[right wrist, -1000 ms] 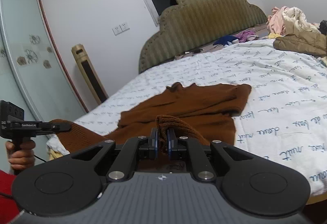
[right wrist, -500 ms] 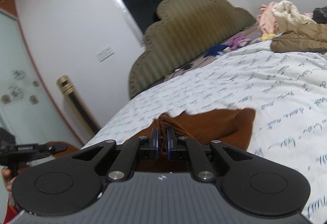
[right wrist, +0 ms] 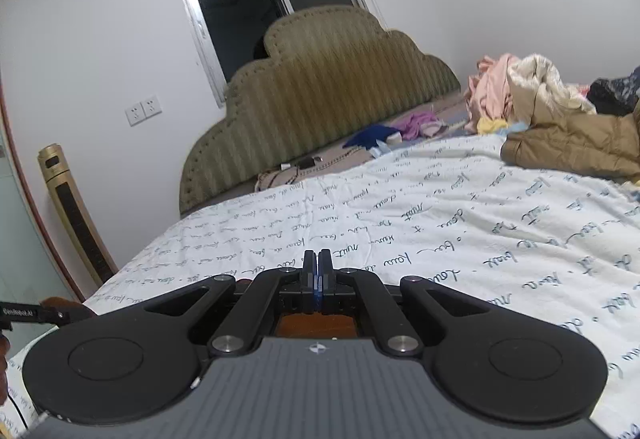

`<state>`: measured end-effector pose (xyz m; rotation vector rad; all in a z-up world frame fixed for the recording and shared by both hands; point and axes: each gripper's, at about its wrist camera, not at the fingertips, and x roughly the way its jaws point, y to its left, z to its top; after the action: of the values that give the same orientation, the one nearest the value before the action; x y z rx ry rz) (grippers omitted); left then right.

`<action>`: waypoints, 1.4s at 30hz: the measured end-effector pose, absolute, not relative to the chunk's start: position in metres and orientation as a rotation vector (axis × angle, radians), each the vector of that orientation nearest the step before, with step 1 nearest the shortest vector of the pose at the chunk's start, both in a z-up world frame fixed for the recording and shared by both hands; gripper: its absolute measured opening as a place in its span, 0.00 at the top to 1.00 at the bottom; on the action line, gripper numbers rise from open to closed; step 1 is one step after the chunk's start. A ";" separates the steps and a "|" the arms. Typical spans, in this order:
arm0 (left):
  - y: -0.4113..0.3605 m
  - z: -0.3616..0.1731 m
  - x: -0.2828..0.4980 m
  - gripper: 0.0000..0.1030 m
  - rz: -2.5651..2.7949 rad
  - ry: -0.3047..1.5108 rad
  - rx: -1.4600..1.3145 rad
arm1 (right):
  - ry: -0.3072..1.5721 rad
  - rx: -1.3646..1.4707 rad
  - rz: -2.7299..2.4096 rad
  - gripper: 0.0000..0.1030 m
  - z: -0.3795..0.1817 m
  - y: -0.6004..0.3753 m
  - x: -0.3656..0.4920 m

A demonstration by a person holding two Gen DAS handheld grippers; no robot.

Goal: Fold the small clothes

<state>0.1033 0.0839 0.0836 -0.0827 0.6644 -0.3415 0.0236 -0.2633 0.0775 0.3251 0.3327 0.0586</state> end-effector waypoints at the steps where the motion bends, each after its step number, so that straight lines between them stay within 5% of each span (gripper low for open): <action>1: 0.082 0.079 0.109 0.94 -0.321 0.672 -0.070 | 0.350 0.318 0.059 0.96 0.074 -0.264 0.033; 5: 0.085 0.063 0.118 0.94 -0.298 0.712 -0.084 | 0.478 0.302 0.052 0.85 0.048 -0.267 0.056; 9: 0.092 0.057 0.115 0.94 -0.293 0.729 -0.100 | 0.543 0.277 0.134 0.41 0.024 -0.265 0.043; 11: 0.095 0.057 0.113 0.94 -0.293 0.736 -0.105 | 0.533 0.215 0.151 0.33 0.021 -0.260 0.030; 15: 0.097 0.061 0.110 0.94 -0.303 0.730 -0.115 | 0.541 0.106 0.120 0.33 0.028 -0.261 0.004; 23: 0.090 0.057 0.107 0.94 -0.293 0.725 -0.099 | 0.680 0.463 0.271 0.34 0.006 -0.270 -0.007; 24: 0.090 0.057 0.106 0.94 -0.290 0.724 -0.098 | 0.703 0.458 0.262 0.39 0.000 -0.265 -0.002; 27: 0.095 0.059 0.101 0.94 -0.277 0.715 -0.103 | 0.739 0.521 0.287 0.88 -0.015 -0.259 0.010; 42: 0.076 0.080 0.133 0.94 -0.234 0.665 -0.080 | 0.427 0.761 0.213 0.89 0.050 -0.301 0.048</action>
<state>0.1332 0.0756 0.0797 -0.0802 0.6651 -0.2344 0.0480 -0.3014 0.0496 0.7609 0.4268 0.2134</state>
